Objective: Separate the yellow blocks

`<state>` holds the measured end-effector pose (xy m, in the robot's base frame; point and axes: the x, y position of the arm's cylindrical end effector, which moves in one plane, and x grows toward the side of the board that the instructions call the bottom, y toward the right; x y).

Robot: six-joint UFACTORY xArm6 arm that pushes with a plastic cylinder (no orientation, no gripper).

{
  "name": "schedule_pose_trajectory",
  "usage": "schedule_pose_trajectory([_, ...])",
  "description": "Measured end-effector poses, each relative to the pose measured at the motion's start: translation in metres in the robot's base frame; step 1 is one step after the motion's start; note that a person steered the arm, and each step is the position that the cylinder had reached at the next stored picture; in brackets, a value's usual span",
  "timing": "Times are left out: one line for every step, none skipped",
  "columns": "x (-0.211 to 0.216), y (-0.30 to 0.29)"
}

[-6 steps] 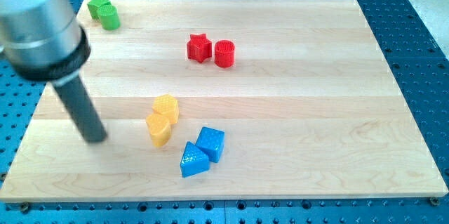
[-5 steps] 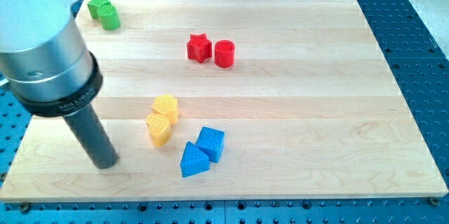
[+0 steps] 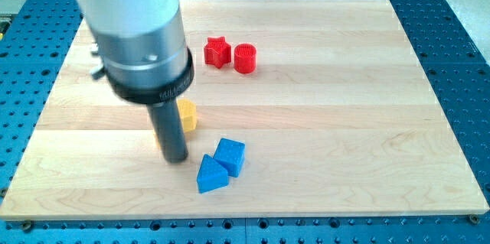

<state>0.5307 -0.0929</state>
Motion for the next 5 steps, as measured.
schedule_pose_trajectory([-0.009,-0.009])
schedule_pose_trajectory([0.006,-0.063])
schedule_pose_trajectory([0.001,-0.073])
schedule_pose_trajectory([-0.008,-0.048])
schedule_pose_trajectory([-0.013,0.009])
